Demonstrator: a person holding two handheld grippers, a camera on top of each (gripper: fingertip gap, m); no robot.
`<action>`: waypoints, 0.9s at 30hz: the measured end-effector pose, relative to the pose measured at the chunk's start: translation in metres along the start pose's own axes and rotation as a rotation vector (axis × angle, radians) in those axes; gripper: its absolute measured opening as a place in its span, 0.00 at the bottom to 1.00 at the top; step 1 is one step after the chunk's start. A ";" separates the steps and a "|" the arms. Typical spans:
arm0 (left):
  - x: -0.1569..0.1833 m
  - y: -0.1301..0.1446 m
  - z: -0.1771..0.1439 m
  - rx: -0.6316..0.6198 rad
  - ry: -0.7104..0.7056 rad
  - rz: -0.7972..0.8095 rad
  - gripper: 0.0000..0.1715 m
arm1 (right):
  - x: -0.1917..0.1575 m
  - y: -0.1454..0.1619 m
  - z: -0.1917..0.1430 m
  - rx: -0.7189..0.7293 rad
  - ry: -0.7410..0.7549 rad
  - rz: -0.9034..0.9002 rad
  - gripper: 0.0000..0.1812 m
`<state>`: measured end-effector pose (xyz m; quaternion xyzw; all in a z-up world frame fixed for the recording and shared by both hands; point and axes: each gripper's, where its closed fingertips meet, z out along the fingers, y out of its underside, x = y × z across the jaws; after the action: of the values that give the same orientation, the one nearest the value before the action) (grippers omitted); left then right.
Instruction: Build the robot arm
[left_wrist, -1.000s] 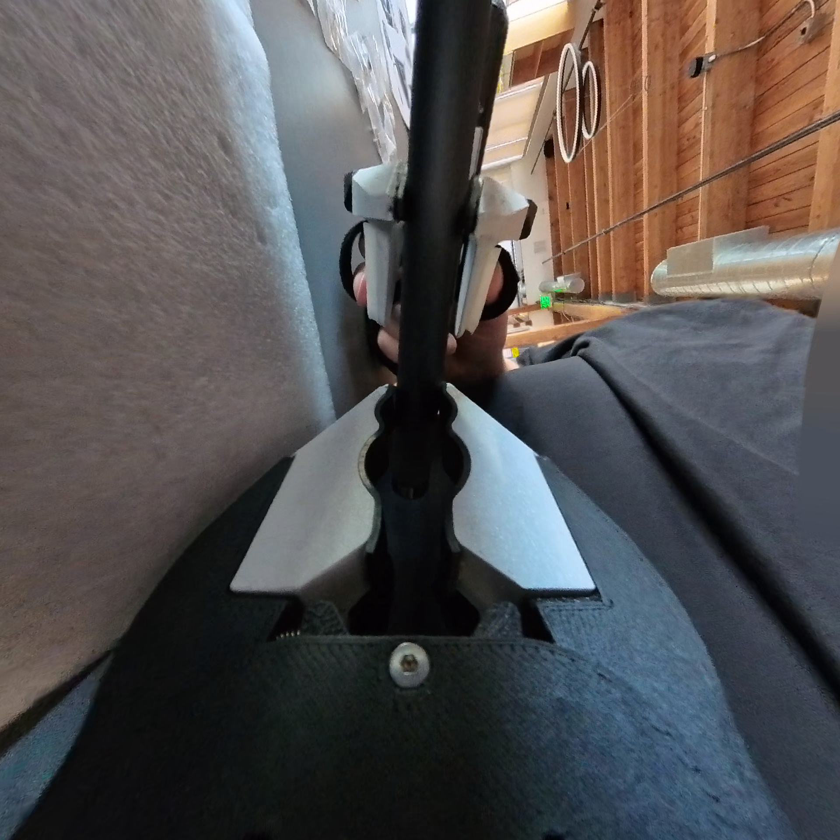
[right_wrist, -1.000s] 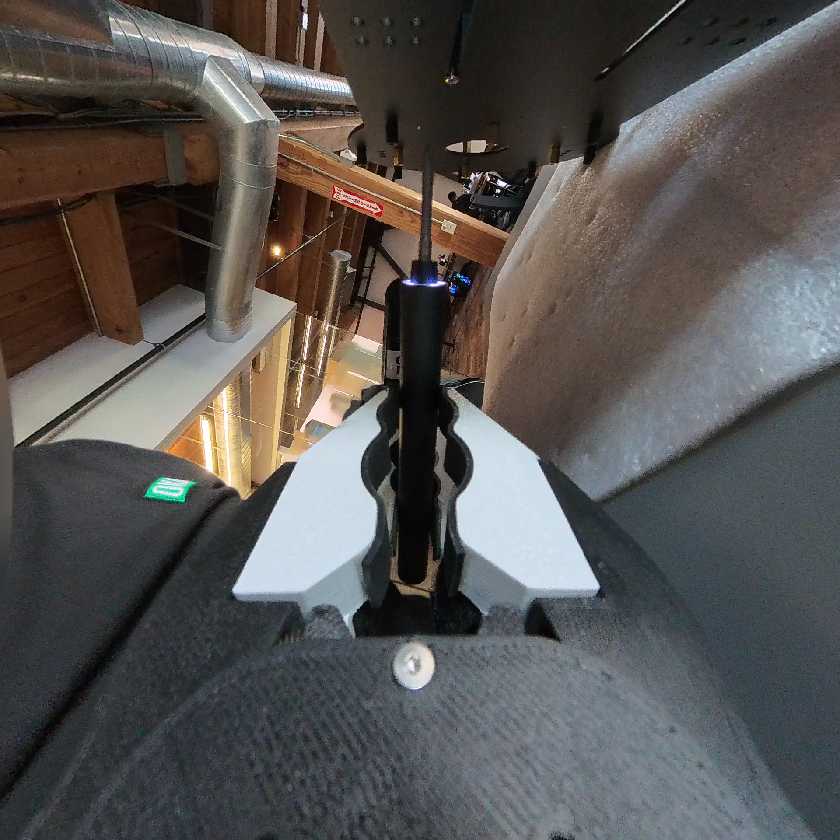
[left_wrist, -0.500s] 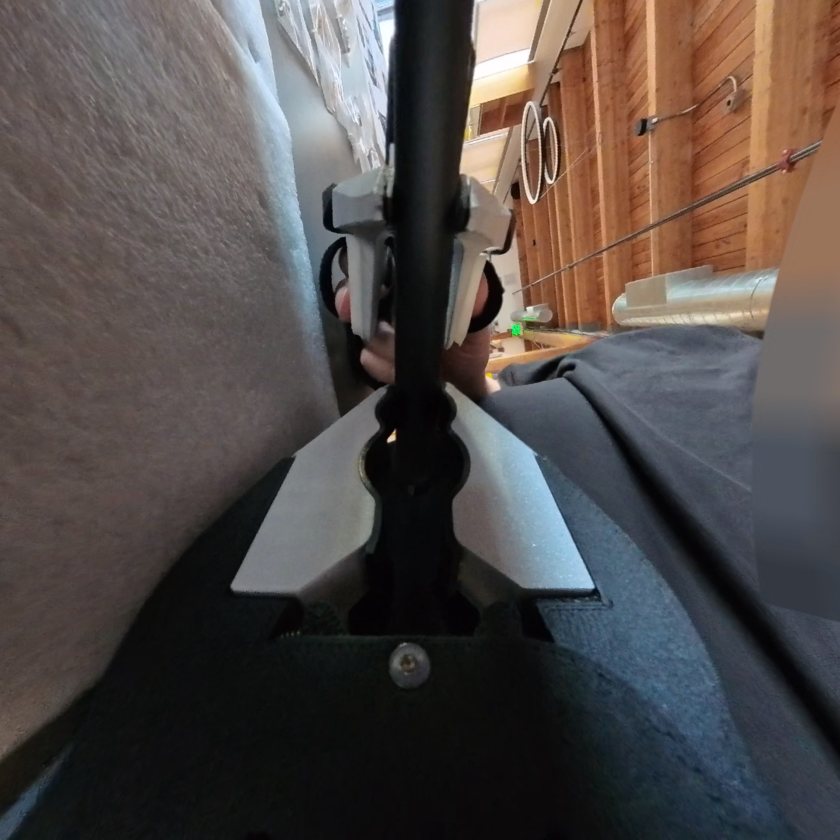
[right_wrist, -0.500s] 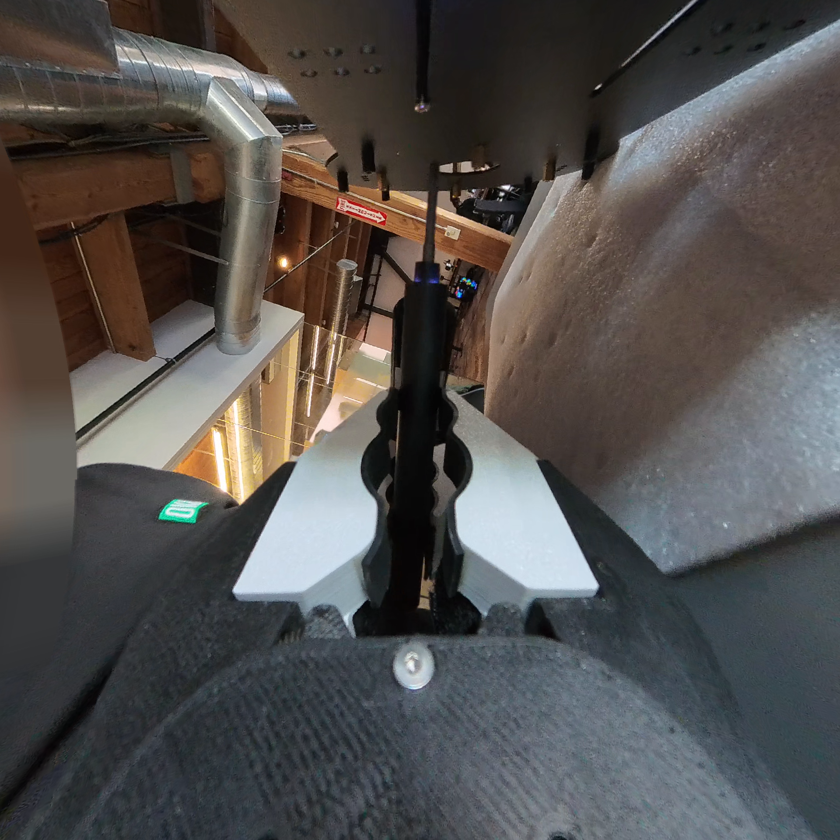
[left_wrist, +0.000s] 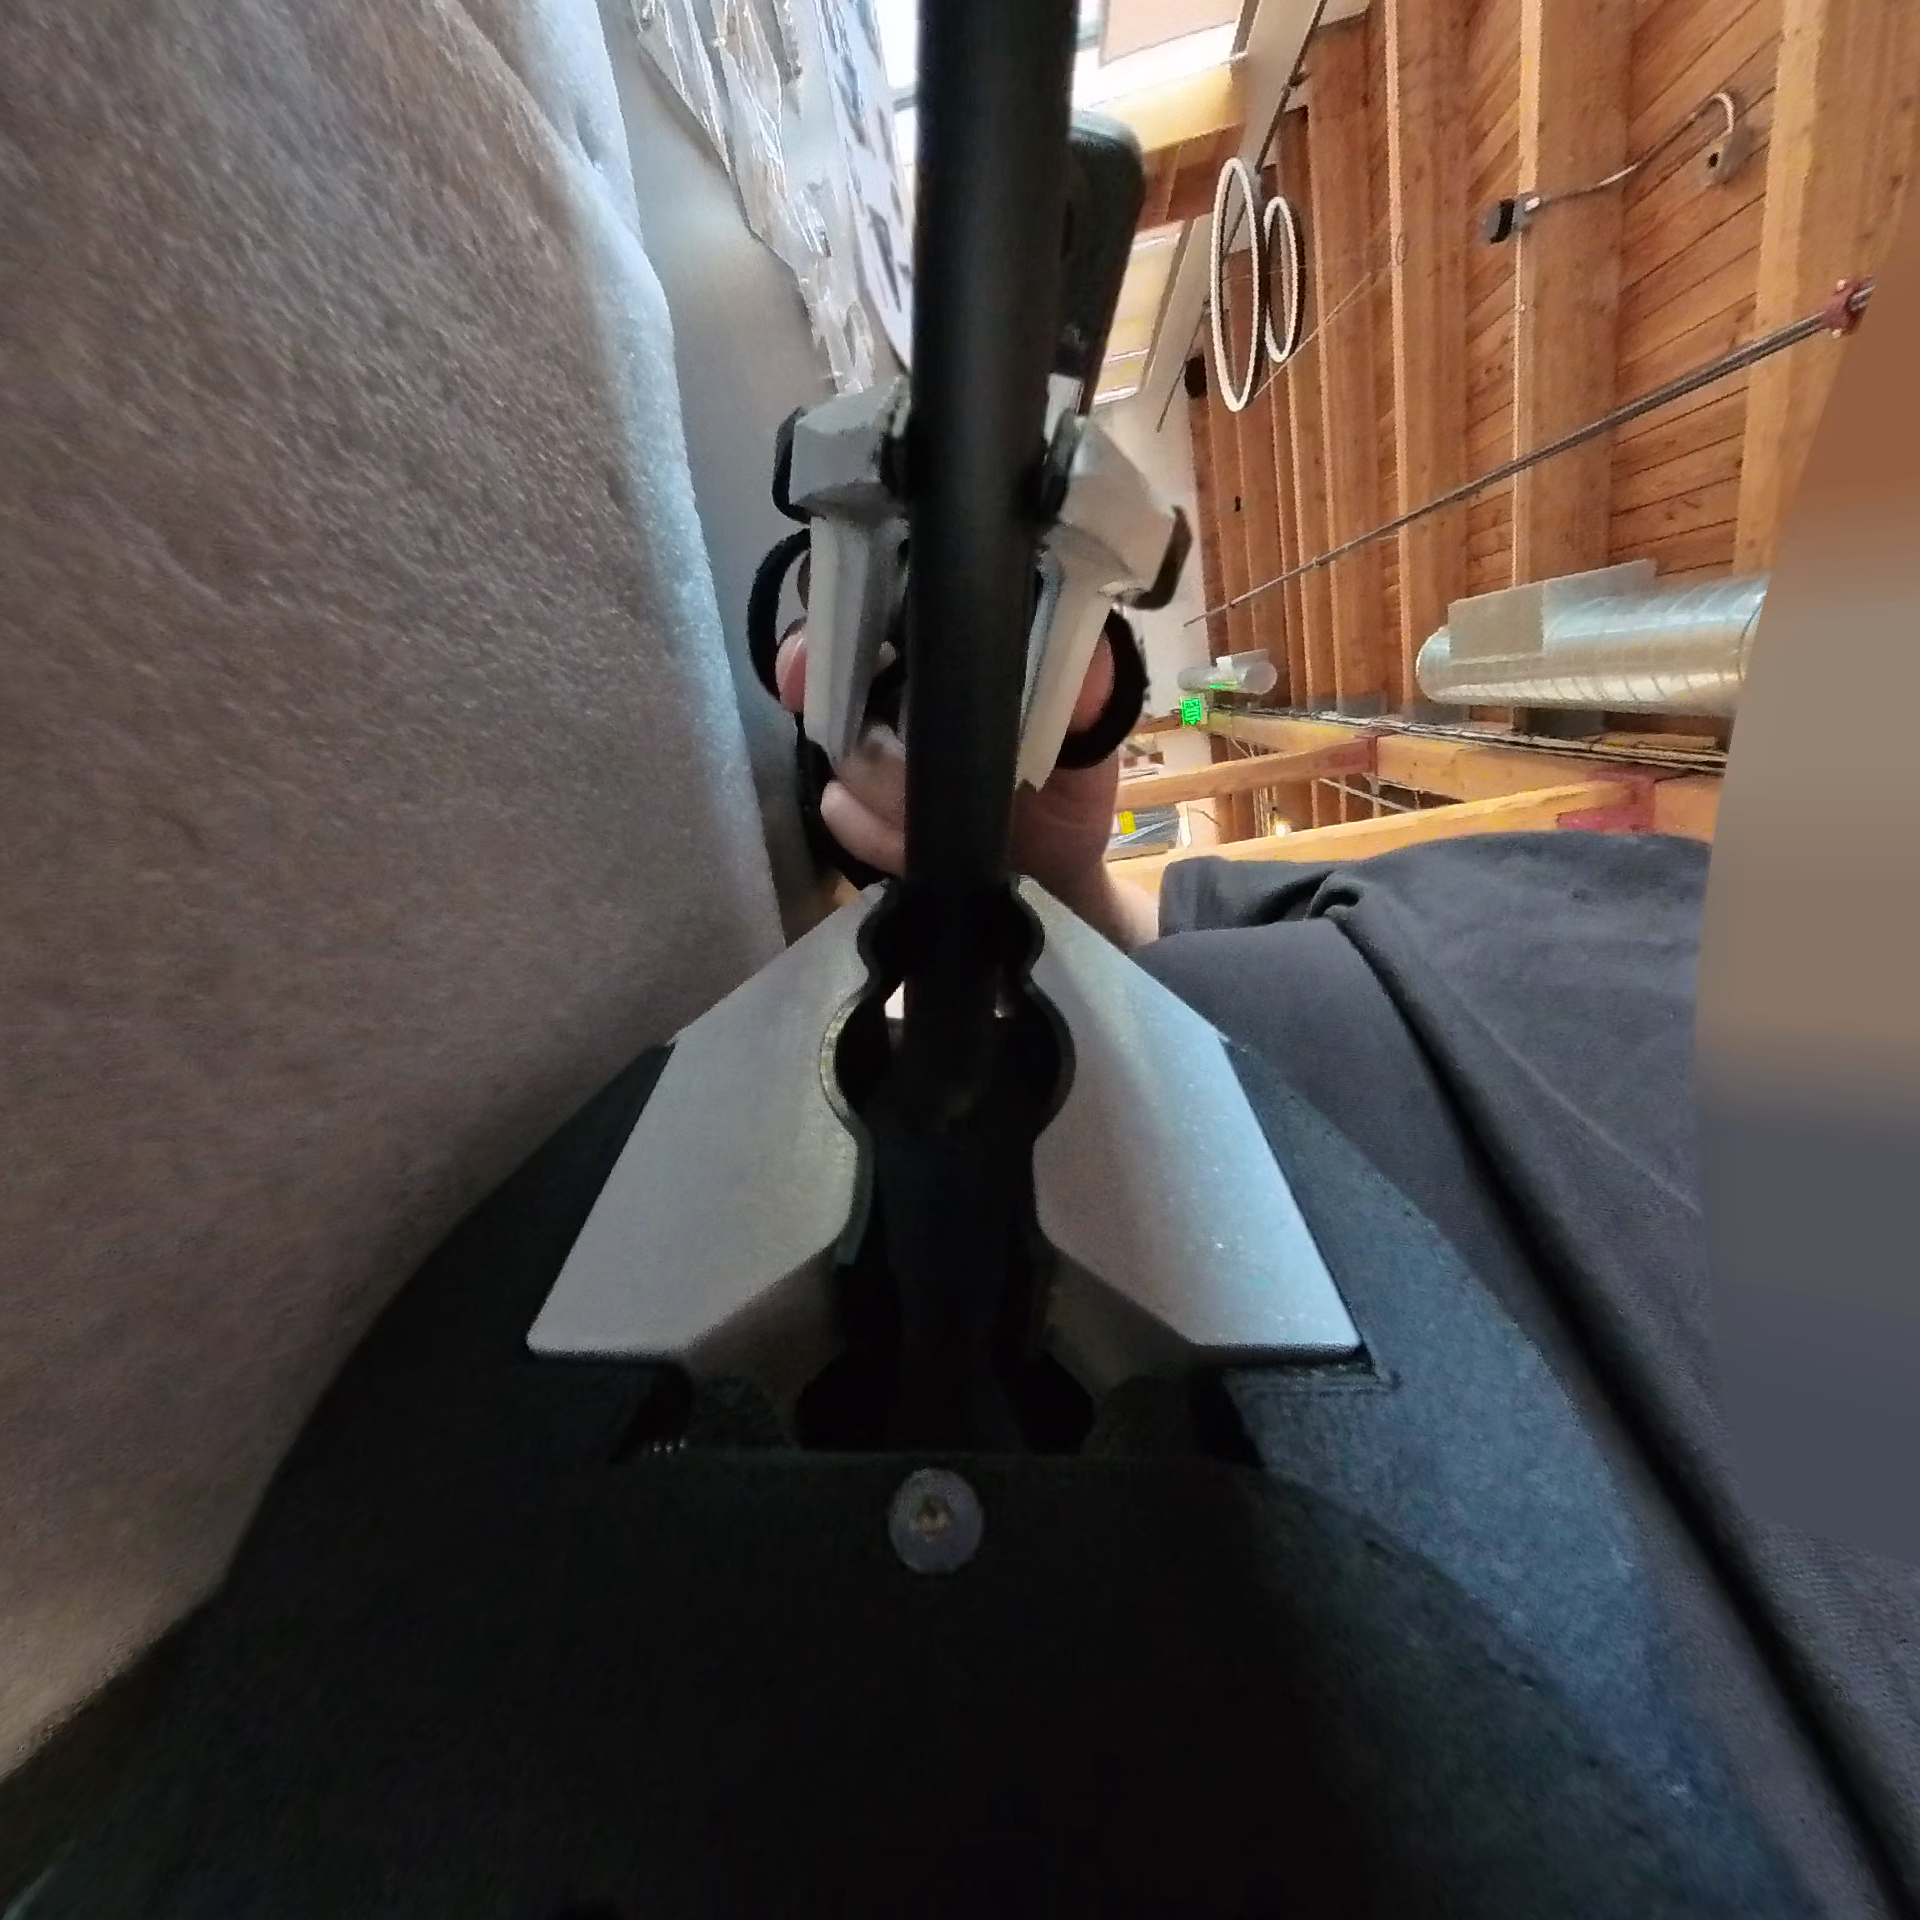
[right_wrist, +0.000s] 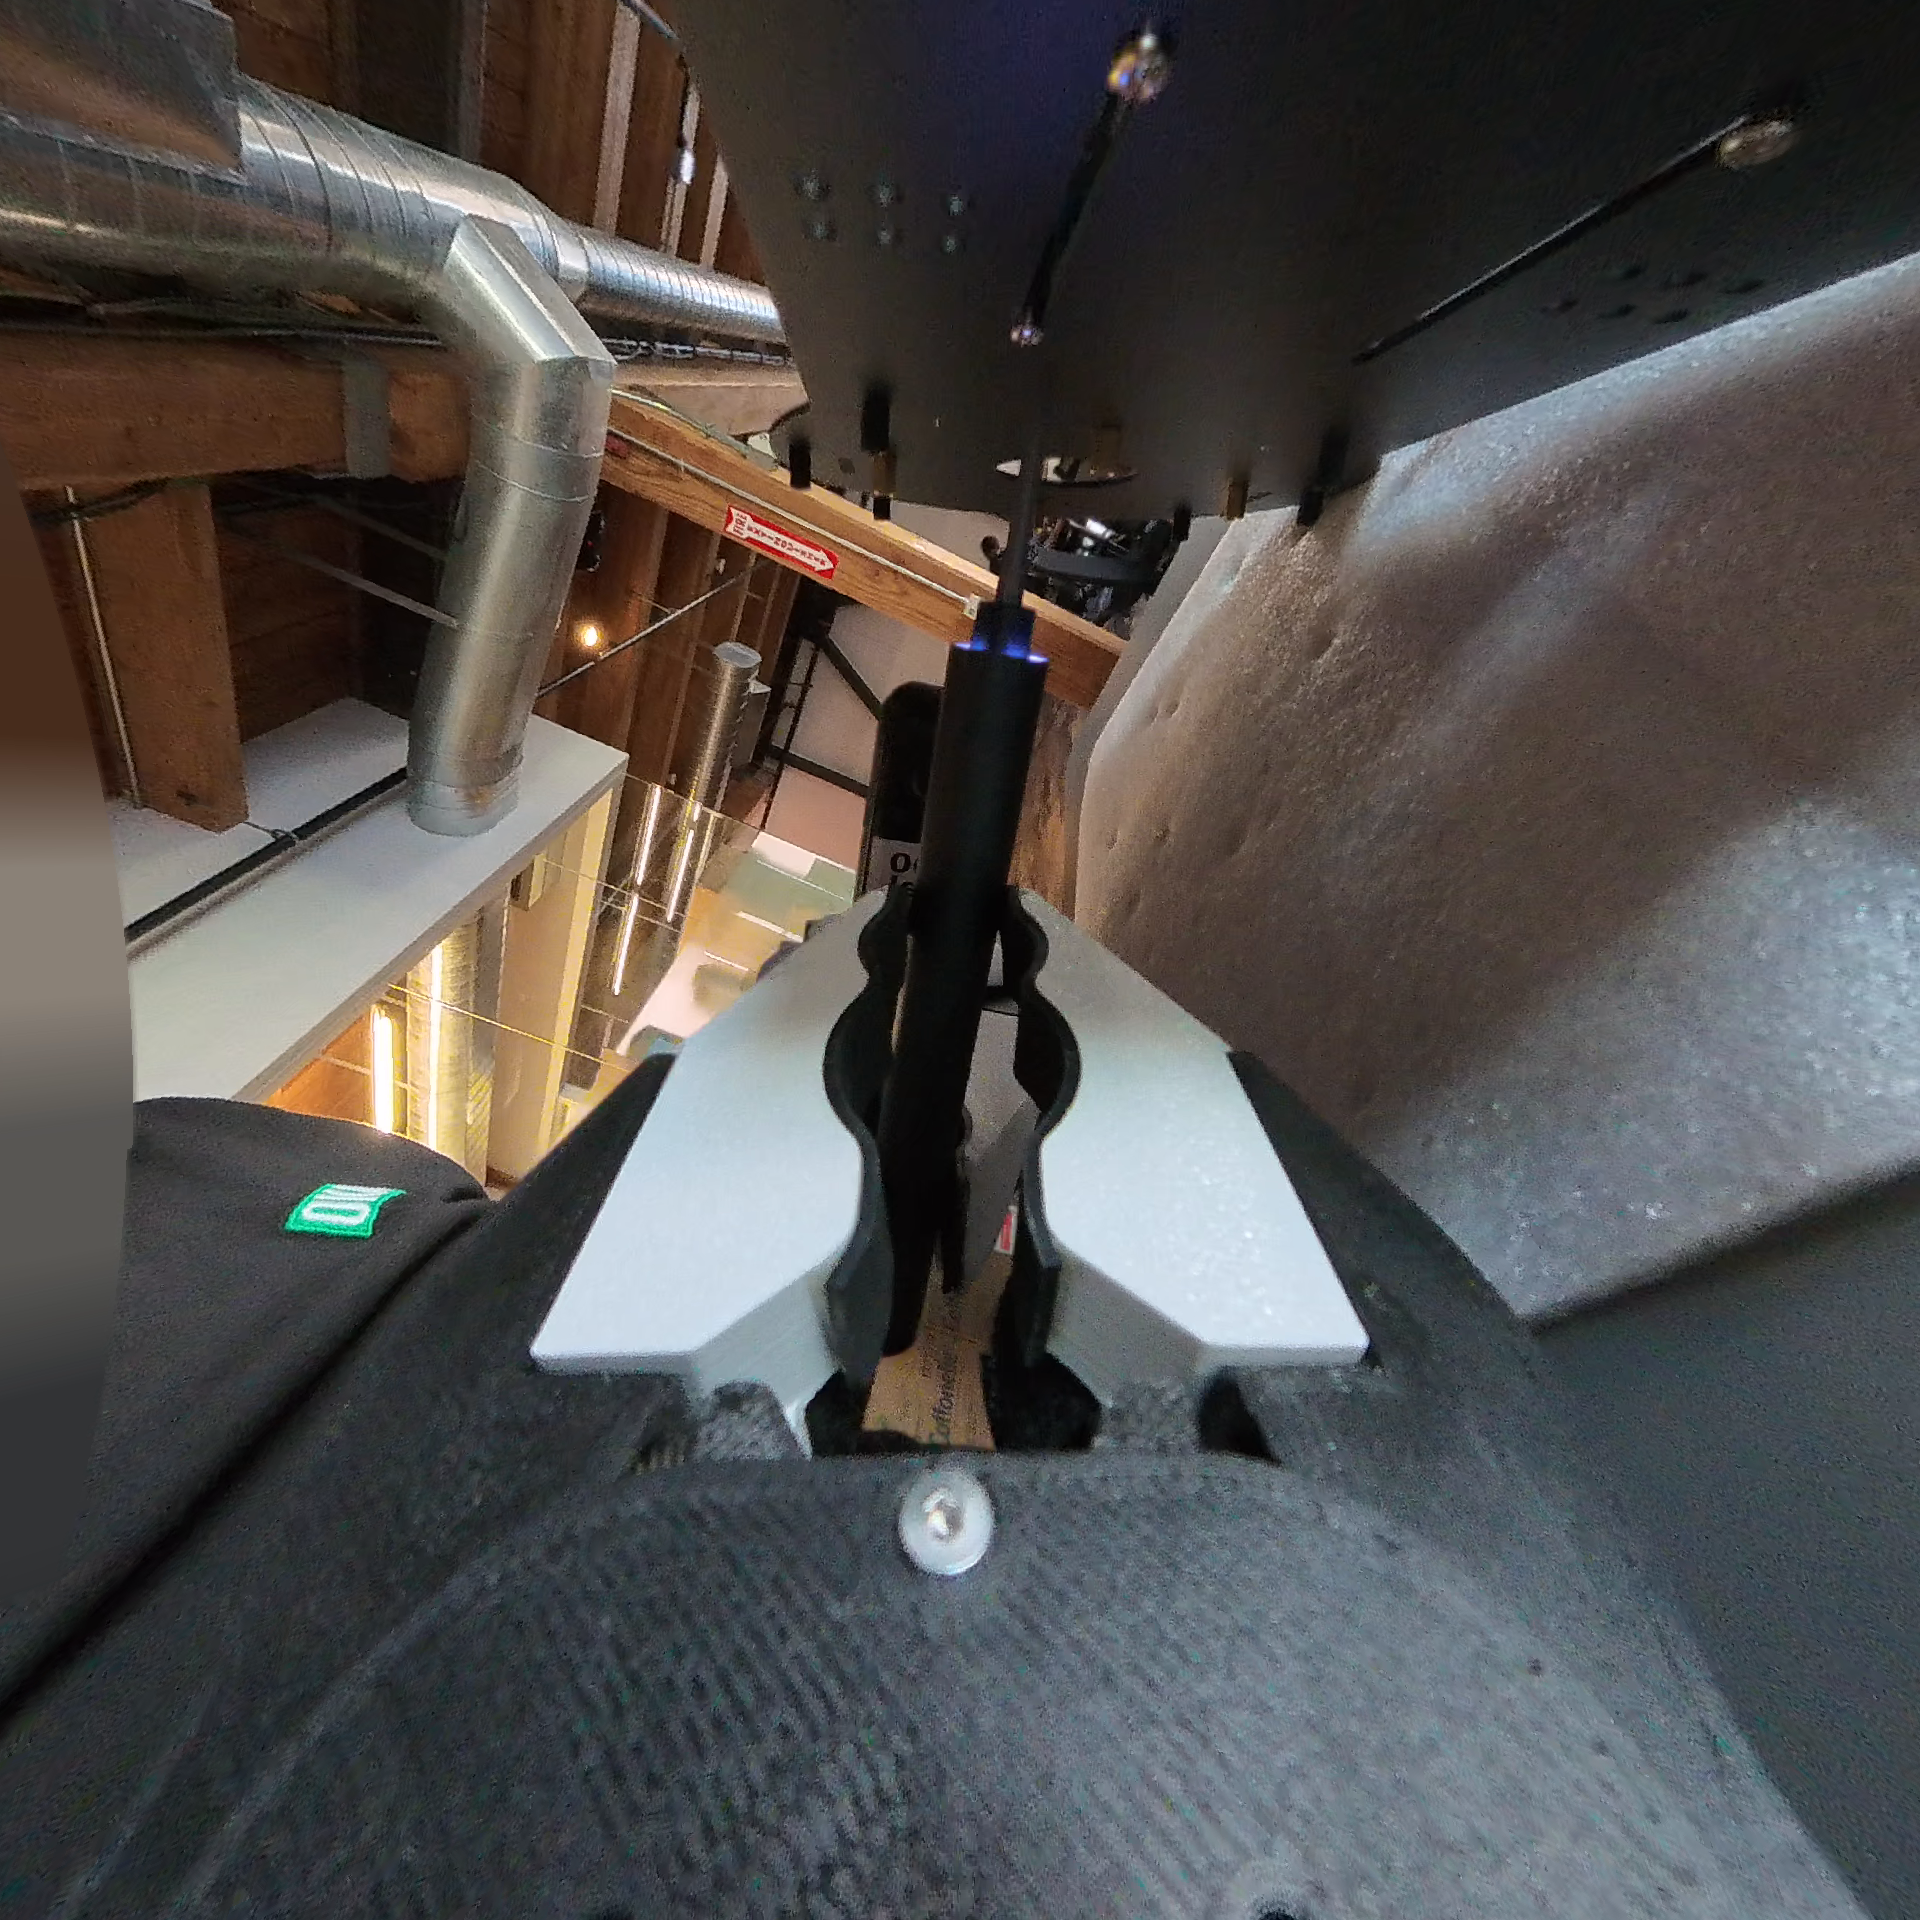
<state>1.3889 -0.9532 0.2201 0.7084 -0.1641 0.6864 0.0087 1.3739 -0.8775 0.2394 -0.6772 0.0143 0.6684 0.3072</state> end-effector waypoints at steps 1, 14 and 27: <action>0.000 -0.001 -0.001 -0.001 -0.007 0.005 0.10 | 0.000 -0.001 0.000 0.004 -0.003 0.002 0.09; 0.000 -0.004 -0.002 0.014 0.001 -0.006 0.10 | 0.000 -0.002 0.007 -0.013 -0.012 -0.017 0.09; -0.001 -0.005 0.000 0.017 0.008 -0.011 0.10 | 0.000 -0.003 0.007 -0.014 -0.016 -0.013 0.09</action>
<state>1.3902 -0.9486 0.2204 0.7067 -0.1546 0.6904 0.0069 1.3686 -0.8716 0.2411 -0.6741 0.0029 0.6718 0.3069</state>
